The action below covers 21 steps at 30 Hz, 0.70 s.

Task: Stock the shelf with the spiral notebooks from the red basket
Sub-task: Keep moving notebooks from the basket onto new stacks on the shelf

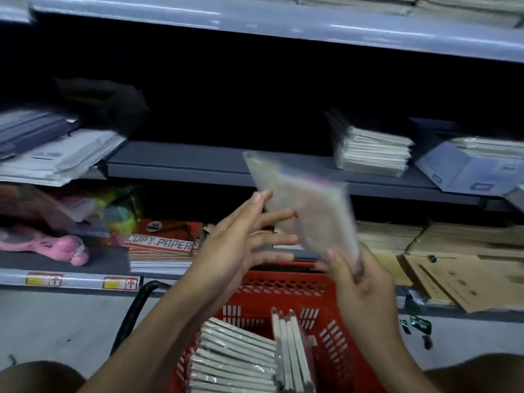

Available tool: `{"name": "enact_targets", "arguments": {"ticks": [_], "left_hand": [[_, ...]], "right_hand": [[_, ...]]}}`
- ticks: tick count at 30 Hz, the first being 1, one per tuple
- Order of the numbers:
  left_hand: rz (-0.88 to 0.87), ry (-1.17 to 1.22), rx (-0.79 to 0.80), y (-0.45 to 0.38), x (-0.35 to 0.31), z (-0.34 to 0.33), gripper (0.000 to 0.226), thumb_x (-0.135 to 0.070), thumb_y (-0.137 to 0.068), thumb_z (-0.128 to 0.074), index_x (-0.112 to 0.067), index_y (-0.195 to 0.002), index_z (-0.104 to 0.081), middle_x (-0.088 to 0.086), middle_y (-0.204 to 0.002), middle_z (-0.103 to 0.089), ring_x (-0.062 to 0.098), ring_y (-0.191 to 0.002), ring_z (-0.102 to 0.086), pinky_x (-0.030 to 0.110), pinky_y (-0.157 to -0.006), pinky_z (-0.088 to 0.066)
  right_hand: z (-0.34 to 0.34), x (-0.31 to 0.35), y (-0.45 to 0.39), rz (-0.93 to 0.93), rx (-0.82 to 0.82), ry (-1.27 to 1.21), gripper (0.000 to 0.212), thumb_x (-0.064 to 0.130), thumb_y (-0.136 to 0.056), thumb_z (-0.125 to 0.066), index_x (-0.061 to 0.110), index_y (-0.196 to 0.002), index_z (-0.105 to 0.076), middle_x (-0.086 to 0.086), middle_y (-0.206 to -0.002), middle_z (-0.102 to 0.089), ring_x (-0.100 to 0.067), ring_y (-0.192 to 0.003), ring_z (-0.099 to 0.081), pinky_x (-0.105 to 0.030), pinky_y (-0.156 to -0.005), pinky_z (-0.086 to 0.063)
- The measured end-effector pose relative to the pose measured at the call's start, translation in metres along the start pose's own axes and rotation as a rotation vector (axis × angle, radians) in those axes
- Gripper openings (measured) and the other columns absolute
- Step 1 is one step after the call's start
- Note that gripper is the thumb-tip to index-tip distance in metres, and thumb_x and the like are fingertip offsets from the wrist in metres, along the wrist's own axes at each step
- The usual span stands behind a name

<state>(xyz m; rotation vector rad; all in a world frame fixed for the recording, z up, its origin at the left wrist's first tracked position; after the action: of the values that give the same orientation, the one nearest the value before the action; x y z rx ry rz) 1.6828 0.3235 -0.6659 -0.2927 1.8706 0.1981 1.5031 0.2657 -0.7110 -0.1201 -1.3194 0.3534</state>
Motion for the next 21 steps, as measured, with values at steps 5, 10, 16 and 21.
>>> {"name": "enact_targets", "arguments": {"ticks": [5,10,16,21], "left_hand": [[-0.099,-0.329,-0.412,-0.004,0.029,-0.005,0.026,-0.034,-0.088,-0.074,-0.031,-0.11,-0.062,-0.002,-0.104,-0.071,0.019,-0.099,-0.07,0.039,-0.093,-0.057],[0.125,0.005,-0.143,-0.003,0.047,-0.013,0.026,-0.033,-0.092,-0.067,-0.016,-0.111,-0.072,0.007,-0.115,-0.075,0.02,-0.112,-0.068,0.041,-0.104,-0.048],[-0.008,0.142,-0.09,0.004,0.031,-0.011,0.029,-0.013,-0.102,-0.048,-0.012,-0.127,-0.063,0.01,-0.124,-0.072,0.026,-0.114,-0.068,0.042,-0.098,-0.053],[-0.028,-0.009,-0.072,0.002,0.017,0.01,0.037,-0.021,-0.103,-0.048,-0.022,-0.139,-0.055,0.0,-0.13,-0.07,0.021,-0.121,-0.066,0.048,-0.107,-0.047]], "right_hand": [[-0.019,0.022,-0.003,-0.565,0.151,-0.868,0.025,0.023,-0.101,-0.052,0.017,-0.125,-0.058,-0.015,-0.114,-0.075,-0.038,-0.099,-0.074,-0.048,-0.089,-0.059],[-0.025,0.015,0.008,-0.634,0.233,-0.911,0.039,0.032,-0.096,-0.055,0.01,-0.127,-0.062,-0.012,-0.106,-0.076,-0.023,-0.082,-0.072,-0.037,-0.077,-0.057],[-0.015,0.005,0.018,-0.626,0.36,-0.785,0.041,0.028,-0.083,-0.08,0.008,-0.117,-0.072,-0.017,-0.118,-0.072,-0.03,-0.102,-0.072,-0.047,-0.084,-0.059],[0.025,-0.004,-0.003,-0.628,0.25,-0.866,0.043,0.023,-0.088,-0.06,0.024,-0.13,-0.055,-0.019,-0.123,-0.071,-0.036,-0.11,-0.071,-0.044,-0.081,-0.063]]}}
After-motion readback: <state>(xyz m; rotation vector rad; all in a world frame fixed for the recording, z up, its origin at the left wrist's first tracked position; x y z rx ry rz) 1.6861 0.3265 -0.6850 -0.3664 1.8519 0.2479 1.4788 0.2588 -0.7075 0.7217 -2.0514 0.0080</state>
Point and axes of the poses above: each hand's wrist, its own y-axis away from the middle knuckle, its own z-axis out of the back of the hand, x = y × z, the point moved 1 cm from there along -y, towards the middle knuckle
